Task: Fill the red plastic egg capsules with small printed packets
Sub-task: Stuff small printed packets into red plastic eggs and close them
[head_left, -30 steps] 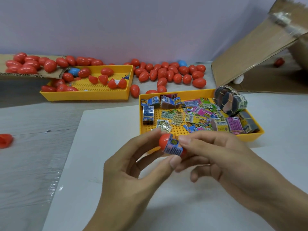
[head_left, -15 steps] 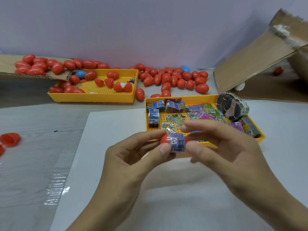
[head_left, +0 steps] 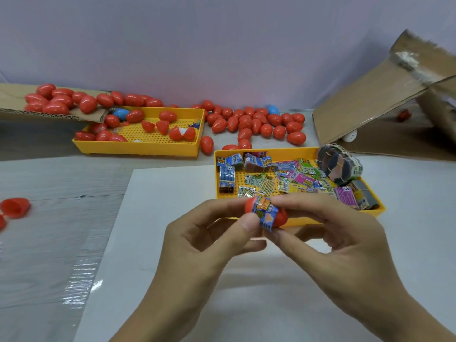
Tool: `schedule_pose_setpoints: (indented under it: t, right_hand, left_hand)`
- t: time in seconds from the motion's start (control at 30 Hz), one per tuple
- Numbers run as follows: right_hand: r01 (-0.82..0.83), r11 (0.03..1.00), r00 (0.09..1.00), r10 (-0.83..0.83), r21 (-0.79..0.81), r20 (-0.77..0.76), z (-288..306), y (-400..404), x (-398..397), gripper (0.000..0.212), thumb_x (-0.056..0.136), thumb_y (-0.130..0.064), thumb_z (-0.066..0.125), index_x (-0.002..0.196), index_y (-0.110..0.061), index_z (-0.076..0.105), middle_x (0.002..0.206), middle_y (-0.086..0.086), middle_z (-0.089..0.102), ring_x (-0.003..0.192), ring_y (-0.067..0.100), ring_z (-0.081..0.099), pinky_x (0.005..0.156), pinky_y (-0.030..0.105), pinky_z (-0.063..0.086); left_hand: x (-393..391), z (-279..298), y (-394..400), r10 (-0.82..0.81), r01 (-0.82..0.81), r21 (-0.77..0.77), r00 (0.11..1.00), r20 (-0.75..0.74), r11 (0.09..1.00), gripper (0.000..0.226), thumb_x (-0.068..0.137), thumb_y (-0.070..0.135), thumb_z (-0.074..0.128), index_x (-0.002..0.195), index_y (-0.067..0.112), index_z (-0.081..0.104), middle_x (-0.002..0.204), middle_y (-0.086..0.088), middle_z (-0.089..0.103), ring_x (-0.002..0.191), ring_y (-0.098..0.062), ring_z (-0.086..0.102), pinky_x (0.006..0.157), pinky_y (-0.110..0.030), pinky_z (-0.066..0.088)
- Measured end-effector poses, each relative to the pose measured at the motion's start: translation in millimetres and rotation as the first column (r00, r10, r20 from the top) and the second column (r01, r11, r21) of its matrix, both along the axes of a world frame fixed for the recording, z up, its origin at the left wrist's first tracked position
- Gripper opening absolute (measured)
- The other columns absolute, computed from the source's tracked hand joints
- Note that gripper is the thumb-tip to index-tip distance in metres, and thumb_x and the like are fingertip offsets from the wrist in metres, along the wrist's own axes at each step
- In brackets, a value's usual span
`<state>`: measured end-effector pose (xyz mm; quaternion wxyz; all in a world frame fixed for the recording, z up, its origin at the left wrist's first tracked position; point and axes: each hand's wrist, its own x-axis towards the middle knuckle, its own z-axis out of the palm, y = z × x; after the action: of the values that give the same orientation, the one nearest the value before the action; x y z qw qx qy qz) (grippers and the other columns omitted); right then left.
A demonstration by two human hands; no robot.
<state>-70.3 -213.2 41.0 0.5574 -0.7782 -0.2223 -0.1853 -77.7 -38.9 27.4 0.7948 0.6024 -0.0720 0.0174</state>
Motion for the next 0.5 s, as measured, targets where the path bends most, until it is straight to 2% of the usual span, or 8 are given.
schedule_pose_setpoints:
  t: [0.2,0.33,0.43,0.5]
  right_hand:
    - [-0.053,0.996,0.997,0.056,0.072,-0.046,-1.5,-2.5,-0.4,0.032,0.078,-0.019,0.076,0.108,-0.031,0.071,0.103,-0.009,0.074,0.084,0.018,0.071,0.058,0.027,0.057]
    - [-0.097,0.986,0.983,0.116,0.133,-0.141,0.1,-4.4,0.4,0.043,0.079,-0.009,0.074,0.114,-0.034,0.068,0.108,-0.006,0.073,0.094,0.019,0.071,0.058,0.031,0.059]
    - [-0.106,0.942,0.935,0.204,0.319,-0.291,6.2,-5.1,3.5,0.035,0.079,-0.025,0.068,0.114,-0.031,0.07,0.104,0.002,0.075,0.092,0.022,0.071,0.051,0.031,0.057]
    - [-0.12,0.925,0.891,0.261,0.361,-0.371,7.8,-6.0,6.5,0.031,0.078,-0.034,0.071,0.107,-0.027,0.073,0.093,0.007,0.076,0.083,0.024,0.073,0.045,0.031,0.055]
  left_hand:
    - [2.1,-2.7,2.6,0.032,-0.033,0.034,0.999,0.037,0.999,0.033,0.068,0.026,0.082,0.1,0.019,0.077,0.1,-0.012,0.076,0.093,-0.032,0.073,0.081,-0.038,0.06]
    - [1.2,-1.8,3.0,0.056,-0.058,0.055,0.998,0.027,0.997,0.033,0.066,0.03,0.083,0.098,0.023,0.077,0.099,-0.011,0.076,0.093,-0.032,0.074,0.08,-0.038,0.06]
    - [0.8,0.2,2.6,0.082,-0.083,0.052,0.996,0.02,0.995,0.034,0.064,0.031,0.084,0.096,0.024,0.078,0.098,-0.01,0.076,0.091,-0.03,0.074,0.077,-0.035,0.06]
    - [-0.2,-0.2,1.2,0.079,-0.081,0.062,0.996,0.031,0.995,0.034,0.063,0.028,0.084,0.096,0.022,0.078,0.097,-0.011,0.076,0.09,-0.03,0.074,0.076,-0.034,0.06]
